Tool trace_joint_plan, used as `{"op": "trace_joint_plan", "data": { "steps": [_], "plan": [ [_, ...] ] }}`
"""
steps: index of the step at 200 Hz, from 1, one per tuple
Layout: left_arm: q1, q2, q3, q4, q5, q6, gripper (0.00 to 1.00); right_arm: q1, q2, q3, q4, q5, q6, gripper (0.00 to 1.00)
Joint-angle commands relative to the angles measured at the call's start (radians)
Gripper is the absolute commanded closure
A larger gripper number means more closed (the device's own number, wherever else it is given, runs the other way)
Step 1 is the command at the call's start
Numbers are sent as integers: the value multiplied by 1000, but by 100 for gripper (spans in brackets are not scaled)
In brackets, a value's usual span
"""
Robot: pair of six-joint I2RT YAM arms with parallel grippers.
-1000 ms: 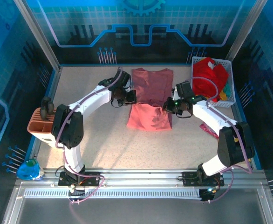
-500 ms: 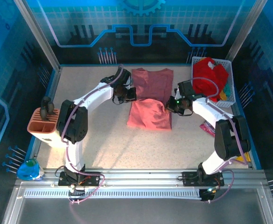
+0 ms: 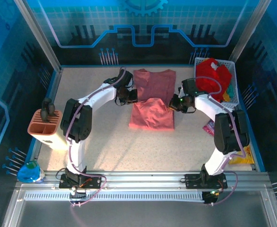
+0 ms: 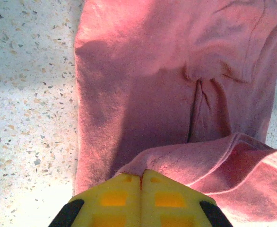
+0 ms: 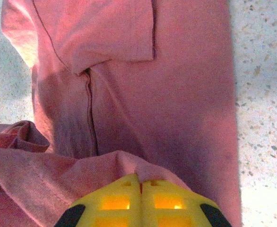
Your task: Fold and stack the t-shirts
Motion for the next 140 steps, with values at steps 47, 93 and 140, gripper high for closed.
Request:
{"op": "trace_joint_plan", "data": {
  "steps": [47, 93, 140],
  "plan": [
    [25, 69, 52, 50, -5, -4, 90, -35, 93, 57, 16, -28, -16, 98],
    [57, 115, 99, 38, -17, 7, 57, -73, 172, 86, 59, -65, -14, 31],
    [62, -34, -22, 44, -17, 13, 54, -74, 27, -4, 70, -60, -44, 20]
  ]
}}
